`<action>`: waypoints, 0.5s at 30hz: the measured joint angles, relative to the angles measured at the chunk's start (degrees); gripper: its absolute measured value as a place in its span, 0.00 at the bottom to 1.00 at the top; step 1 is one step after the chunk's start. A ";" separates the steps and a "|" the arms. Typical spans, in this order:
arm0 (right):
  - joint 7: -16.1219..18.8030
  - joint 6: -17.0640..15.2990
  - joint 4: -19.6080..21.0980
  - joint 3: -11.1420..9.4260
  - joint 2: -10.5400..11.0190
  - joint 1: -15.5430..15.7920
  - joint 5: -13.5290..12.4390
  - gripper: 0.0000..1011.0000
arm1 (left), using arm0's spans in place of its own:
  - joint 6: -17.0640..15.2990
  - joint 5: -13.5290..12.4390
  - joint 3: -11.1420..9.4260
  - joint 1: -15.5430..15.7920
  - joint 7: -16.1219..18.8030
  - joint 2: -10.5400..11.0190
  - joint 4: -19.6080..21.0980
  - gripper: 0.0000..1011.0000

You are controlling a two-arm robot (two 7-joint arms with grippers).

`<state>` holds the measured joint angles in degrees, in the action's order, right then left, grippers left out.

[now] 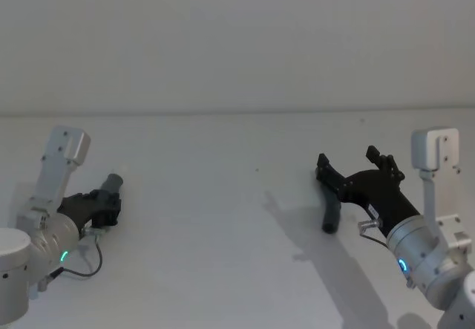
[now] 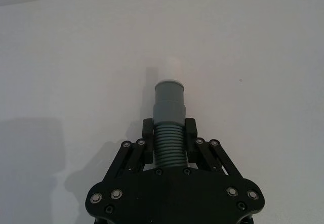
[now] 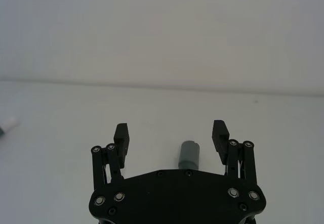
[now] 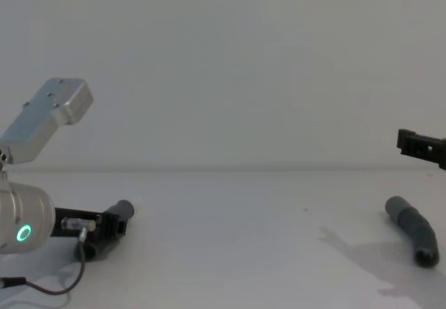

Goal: Use both hands to pick up one end of the pipe from the table, align the ends, and insert them.

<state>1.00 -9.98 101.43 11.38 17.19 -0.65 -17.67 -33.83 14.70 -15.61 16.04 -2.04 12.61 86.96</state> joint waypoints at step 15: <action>-3.34 -15.03 1.31 -0.82 -1.63 -3.15 -1.44 0.99 | 0.00 0.00 0.00 0.00 0.00 0.00 0.00 0.32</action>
<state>-2.34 -25.01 102.74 10.56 15.56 -3.81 -19.11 -33.83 14.70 -15.61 16.04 -2.04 12.61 86.96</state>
